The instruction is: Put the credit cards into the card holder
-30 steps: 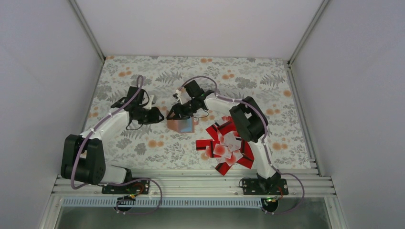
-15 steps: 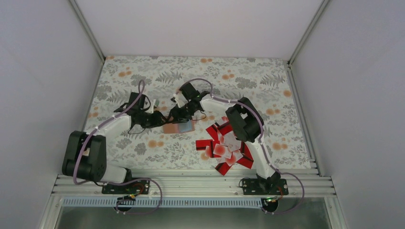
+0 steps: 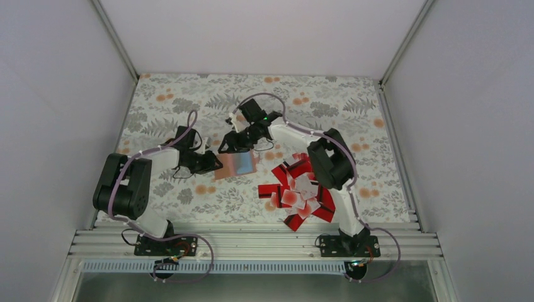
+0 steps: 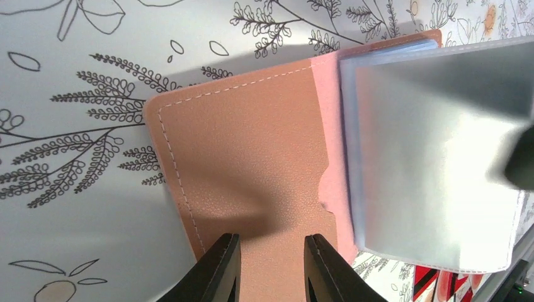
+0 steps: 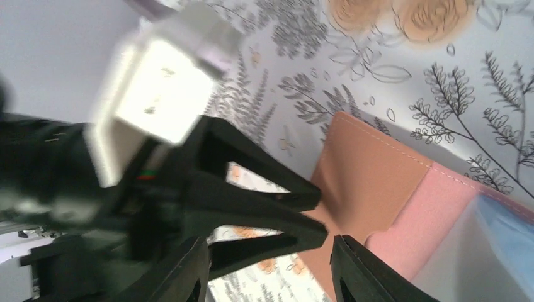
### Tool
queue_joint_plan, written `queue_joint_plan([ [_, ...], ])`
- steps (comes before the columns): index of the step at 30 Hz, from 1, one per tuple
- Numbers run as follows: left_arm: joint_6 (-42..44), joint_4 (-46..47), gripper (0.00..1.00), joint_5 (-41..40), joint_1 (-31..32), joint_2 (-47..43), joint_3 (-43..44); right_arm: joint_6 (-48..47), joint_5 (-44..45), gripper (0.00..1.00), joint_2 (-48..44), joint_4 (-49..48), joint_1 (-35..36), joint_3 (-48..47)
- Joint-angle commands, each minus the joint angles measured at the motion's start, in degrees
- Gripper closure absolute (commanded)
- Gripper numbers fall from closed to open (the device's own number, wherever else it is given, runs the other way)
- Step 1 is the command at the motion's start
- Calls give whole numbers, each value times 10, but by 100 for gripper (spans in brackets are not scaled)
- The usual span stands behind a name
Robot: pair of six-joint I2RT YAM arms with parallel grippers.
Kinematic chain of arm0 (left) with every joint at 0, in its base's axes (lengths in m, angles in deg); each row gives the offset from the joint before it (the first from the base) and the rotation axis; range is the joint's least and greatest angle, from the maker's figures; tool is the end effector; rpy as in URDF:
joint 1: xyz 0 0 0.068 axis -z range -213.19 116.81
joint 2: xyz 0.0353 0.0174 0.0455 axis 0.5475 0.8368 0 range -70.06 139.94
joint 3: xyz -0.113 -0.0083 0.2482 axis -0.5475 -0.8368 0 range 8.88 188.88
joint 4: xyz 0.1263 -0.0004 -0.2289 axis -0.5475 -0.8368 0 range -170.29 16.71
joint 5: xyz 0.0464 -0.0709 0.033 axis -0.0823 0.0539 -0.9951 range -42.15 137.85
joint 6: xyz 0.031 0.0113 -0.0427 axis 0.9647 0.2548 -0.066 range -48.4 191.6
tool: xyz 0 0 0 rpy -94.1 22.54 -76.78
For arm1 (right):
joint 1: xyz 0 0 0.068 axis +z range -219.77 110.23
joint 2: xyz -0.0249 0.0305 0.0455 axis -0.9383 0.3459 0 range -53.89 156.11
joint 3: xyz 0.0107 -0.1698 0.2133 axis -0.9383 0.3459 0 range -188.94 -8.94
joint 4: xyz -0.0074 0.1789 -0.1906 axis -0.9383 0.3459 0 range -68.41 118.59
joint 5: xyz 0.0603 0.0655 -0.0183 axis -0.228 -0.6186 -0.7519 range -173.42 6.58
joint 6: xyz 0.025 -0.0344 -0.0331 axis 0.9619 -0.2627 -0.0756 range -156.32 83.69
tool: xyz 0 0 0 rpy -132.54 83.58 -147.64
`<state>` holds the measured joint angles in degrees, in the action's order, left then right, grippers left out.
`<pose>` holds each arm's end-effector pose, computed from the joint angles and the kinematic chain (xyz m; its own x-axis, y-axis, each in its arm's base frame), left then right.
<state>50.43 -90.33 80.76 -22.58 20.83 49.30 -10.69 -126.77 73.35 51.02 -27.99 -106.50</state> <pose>0.2579 -0.0680 0.1307 -0.9765 -0.1254 -0.1754 0.0068 0.7953 -0.6062 0.3370 0.3338 0.1689 -0.9002 -0.3825 -0.2080 -0.3969 0.5246 0.7532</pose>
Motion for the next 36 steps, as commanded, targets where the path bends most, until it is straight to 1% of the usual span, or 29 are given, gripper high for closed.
queue_joint_plan([
  [1, 19, 12, 73, -16, 0, -1, -5, -10, 0, 49, -90, 13, -26, 27],
  [4, 24, -1, 73, -26, 0, -9, 4, -12, 25, 52, -115, 12, -40, 62],
  [6, 31, -12, 73, -33, 0, -16, 11, -9, 37, 54, -116, 13, -46, 90],
  [11, 46, -33, 74, -44, 0, -28, 22, 0, 76, 58, -113, 5, -47, 123],
  [15, 49, -32, 73, -39, -1, -26, 17, 6, 114, 68, -108, 8, -47, 135],
  [19, 53, -32, 74, -34, 0, -22, 16, 6, 98, 79, -98, -3, -43, 145],
  [24, 58, -35, 74, -34, 0, -23, 20, -1, 65, 86, -74, -12, -31, 128],
  [31, 60, -45, 73, -34, 0, -29, 30, -4, 29, 86, -39, -15, -12, 92],
  [36, 56, -68, 73, -42, -1, -56, 48, -9, 14, 85, -22, -15, -3, 69],
])
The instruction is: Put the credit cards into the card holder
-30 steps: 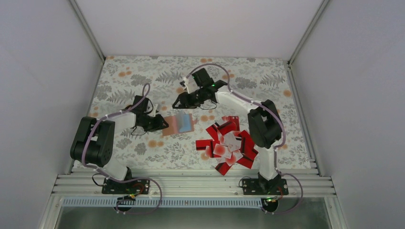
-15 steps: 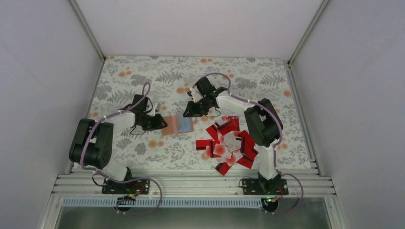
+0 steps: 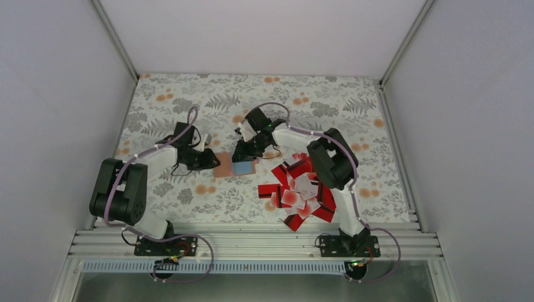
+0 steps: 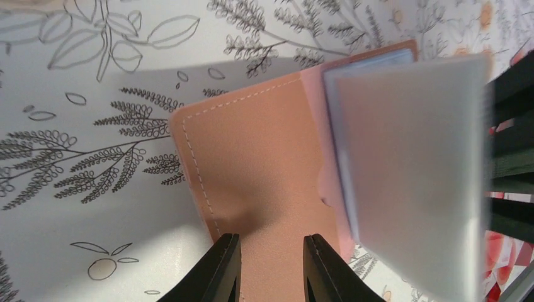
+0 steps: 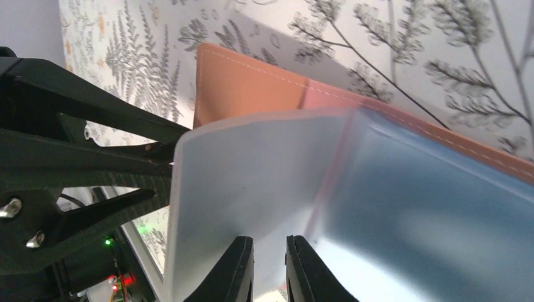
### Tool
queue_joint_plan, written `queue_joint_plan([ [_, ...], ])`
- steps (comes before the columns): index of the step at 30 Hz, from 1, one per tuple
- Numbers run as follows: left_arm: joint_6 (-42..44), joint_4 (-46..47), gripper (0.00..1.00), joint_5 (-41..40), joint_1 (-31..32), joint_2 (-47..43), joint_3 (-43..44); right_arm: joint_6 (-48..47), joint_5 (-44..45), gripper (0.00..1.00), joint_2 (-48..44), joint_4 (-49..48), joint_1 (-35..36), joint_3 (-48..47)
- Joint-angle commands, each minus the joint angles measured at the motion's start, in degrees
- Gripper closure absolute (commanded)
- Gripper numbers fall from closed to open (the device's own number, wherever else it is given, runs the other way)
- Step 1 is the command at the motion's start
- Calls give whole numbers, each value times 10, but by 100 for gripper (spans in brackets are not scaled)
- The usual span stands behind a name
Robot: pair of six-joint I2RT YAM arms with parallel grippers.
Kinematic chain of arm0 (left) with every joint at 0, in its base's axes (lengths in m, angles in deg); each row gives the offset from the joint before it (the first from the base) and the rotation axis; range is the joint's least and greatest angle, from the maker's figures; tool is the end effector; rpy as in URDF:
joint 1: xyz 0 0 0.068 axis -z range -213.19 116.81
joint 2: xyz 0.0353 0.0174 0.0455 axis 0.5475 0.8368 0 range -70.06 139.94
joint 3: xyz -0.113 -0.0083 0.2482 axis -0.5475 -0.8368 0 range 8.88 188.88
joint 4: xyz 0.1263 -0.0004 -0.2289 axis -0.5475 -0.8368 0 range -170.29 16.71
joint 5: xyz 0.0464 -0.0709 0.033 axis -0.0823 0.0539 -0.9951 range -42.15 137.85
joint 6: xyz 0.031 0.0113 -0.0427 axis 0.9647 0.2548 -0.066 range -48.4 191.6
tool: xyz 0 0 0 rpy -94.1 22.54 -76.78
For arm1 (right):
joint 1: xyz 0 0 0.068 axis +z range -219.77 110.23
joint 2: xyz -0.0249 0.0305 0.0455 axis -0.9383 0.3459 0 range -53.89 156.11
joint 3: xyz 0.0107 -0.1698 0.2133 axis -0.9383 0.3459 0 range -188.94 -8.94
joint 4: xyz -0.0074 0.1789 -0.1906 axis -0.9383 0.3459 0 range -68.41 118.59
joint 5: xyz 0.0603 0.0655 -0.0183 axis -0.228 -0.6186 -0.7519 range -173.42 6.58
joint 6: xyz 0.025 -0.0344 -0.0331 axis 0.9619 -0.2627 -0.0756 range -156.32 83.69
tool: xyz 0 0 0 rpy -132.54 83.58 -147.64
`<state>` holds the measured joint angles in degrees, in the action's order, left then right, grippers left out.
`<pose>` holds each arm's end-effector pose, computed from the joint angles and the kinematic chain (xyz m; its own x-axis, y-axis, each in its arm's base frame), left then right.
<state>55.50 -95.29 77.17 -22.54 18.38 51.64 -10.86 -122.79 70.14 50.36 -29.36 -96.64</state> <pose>0.2590 -0.0665 0.1469 -0.9689 -0.0637 -0.2393 0.0784 0.8377 -0.5405 0.3231 0.3047 0.1435 -0.9264 -0.3523 -0.1327 -0.3391 0.6280 0.7004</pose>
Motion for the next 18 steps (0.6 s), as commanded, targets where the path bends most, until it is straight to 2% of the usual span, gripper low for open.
queue_joint_plan([
  [1, 4, -26, 74, -8, -1, -38, 29, -8, -28, 84, 13, -10, 12, -31],
  [11, -9, -87, 73, -2, -1, -95, 81, -2, -46, 78, 53, -21, 13, -38],
  [18, -31, -27, 73, 91, 0, -90, 67, 1, -61, 70, 69, -34, 13, -45],
])
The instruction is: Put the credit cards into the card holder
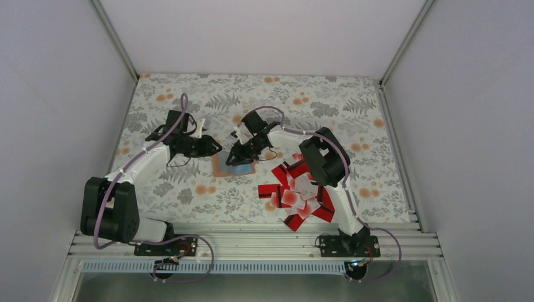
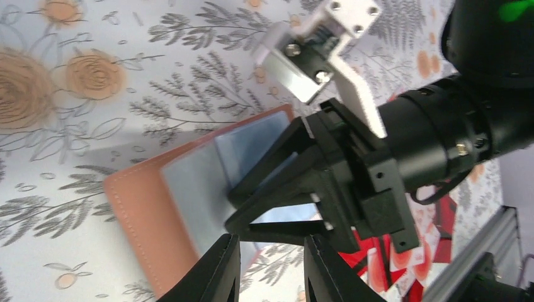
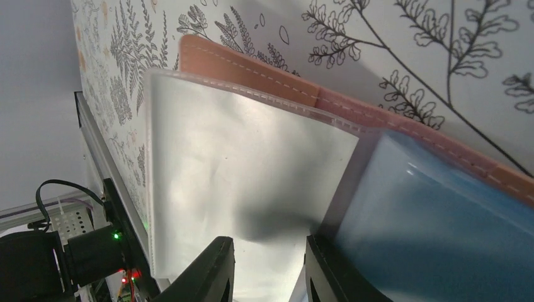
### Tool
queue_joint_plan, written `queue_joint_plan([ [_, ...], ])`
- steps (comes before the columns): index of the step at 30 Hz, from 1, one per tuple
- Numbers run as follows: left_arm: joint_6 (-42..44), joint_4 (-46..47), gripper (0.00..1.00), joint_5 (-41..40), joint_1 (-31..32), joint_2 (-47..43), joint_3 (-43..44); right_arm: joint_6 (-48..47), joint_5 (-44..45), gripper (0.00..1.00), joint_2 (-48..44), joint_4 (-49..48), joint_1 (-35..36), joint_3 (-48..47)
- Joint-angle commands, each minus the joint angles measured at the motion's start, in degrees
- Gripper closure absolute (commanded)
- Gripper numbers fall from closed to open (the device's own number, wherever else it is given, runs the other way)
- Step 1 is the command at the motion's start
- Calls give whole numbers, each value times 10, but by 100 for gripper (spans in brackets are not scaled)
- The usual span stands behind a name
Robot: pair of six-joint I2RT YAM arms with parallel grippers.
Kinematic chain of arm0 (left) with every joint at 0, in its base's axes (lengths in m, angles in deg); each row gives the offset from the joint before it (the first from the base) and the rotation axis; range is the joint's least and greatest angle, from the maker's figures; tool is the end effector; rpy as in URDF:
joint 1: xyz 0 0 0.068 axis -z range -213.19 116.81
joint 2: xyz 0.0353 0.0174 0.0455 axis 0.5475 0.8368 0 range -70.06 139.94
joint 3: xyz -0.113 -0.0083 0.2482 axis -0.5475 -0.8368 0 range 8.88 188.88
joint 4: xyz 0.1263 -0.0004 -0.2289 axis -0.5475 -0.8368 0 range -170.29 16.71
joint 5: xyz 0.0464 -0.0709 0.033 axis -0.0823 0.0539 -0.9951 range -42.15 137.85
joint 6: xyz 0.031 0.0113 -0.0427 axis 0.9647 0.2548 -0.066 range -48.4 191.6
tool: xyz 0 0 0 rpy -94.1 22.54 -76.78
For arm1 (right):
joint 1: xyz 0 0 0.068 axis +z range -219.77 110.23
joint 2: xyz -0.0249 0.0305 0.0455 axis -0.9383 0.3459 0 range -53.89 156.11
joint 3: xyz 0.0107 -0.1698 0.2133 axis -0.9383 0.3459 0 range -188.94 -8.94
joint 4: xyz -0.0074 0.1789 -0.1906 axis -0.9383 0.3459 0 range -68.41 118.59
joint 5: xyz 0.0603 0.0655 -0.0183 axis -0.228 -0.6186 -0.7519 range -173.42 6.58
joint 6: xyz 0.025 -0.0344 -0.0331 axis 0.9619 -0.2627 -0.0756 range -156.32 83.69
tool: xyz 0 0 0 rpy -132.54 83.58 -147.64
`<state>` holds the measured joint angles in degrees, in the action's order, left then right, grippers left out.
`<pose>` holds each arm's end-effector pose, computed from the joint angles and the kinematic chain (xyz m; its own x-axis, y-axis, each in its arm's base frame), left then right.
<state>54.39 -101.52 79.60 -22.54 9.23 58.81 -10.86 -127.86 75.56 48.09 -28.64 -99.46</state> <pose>0.2617 -0.0683 0.2170 -0.9211 -0.0827 -0.3806 0.1695 0.7947 -0.5829 0.3282 0.3197 0.1197 -0.9147 -0.3913 -0.1016 -0.3275 0.5699 0.7536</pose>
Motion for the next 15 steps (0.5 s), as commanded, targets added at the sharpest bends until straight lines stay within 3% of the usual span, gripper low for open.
queue_joint_plan([
  [1, -24, 46, 73, 79, 0, 6, -9, 0, -11, 70, 16, -11, 7, -16],
  [8, -49, 117, 73, 115, 0, 58, -58, -2, -6, 69, 1, -8, 6, -12],
  [15, -39, 122, 73, 87, 0, 84, -83, -8, -2, 69, -24, 0, 5, -7],
])
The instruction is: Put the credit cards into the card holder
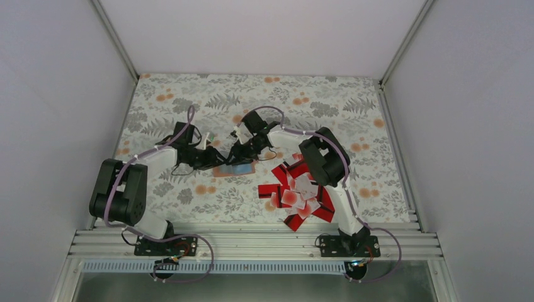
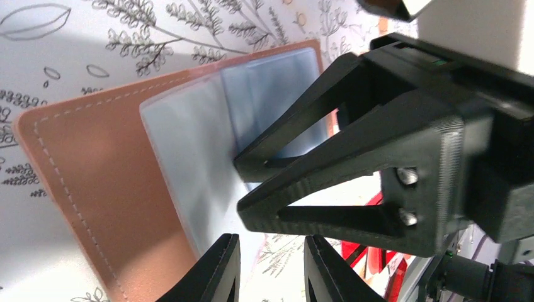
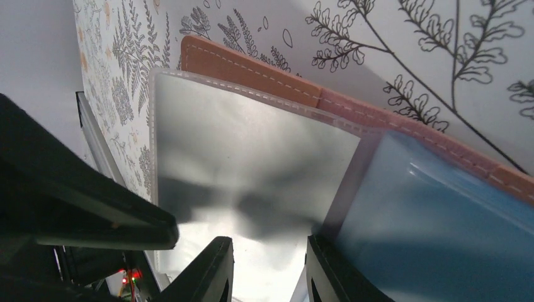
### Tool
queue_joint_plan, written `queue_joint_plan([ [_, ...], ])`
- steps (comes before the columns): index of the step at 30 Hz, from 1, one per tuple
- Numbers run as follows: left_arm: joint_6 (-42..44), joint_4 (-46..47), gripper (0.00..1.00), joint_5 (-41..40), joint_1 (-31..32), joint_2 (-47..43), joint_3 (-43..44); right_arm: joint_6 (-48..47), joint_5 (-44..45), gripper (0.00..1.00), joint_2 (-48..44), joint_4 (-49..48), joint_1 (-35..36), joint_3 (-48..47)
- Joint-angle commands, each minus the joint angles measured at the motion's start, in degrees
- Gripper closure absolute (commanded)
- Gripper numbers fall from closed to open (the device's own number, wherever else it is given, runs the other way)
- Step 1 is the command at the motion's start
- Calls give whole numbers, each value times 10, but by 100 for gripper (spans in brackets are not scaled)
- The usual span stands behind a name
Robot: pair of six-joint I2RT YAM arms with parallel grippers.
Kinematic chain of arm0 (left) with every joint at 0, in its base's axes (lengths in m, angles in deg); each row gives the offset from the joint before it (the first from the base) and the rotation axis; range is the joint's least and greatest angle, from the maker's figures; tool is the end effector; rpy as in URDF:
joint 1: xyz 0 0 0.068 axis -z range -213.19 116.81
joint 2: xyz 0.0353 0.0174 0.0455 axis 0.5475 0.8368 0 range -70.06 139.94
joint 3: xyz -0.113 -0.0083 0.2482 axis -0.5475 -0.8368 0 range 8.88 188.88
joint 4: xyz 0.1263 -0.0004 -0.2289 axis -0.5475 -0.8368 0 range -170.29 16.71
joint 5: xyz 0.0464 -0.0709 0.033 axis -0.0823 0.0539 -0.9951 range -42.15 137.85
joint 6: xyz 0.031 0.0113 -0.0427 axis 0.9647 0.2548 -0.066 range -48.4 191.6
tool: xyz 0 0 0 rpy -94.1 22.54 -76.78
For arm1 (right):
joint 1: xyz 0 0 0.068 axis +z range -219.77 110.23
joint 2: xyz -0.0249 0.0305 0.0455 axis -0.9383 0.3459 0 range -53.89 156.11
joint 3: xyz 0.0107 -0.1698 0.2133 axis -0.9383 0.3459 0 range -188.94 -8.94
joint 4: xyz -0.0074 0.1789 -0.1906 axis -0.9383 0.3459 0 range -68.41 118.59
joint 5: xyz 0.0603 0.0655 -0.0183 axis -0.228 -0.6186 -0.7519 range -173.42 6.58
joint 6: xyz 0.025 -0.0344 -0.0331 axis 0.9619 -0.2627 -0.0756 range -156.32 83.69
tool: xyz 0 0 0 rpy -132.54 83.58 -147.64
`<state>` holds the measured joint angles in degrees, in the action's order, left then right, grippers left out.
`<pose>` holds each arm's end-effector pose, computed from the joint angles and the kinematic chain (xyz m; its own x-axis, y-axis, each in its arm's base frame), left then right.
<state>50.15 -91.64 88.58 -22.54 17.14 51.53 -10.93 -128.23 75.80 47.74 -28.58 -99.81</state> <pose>0.2608 -0.0727 0.1582 -0.9723 -0.0990 -0.2116 0.0824 0.7022 -0.7072 0.3290 0.3212 0.1200 -0.9125 -0.3944 -0.1083 -0.3324 0.5608 0.7583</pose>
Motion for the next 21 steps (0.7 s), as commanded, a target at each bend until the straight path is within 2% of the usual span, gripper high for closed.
queue_joint_plan([
  [1, 5, 23, 73, -7, 0, 5, -13, -10, 5, 69, -31, 8, 4, -5],
  [7, 6, 31, 73, -22, 0, 11, -29, -45, 57, 67, -84, 60, 1, -5],
  [10, 12, 26, 73, -33, 0, 17, -23, -67, 106, 59, -133, 91, -3, 11],
  [15, 34, 0, 73, -58, 4, 25, 11, -65, 204, 36, -226, 124, -21, 95],
  [19, 45, -12, 73, -71, 4, 37, 28, -6, 301, 19, -316, 131, -58, 177],
  [21, 47, -11, 73, -70, 4, 42, 28, 31, 342, 6, -369, 133, -75, 206],
])
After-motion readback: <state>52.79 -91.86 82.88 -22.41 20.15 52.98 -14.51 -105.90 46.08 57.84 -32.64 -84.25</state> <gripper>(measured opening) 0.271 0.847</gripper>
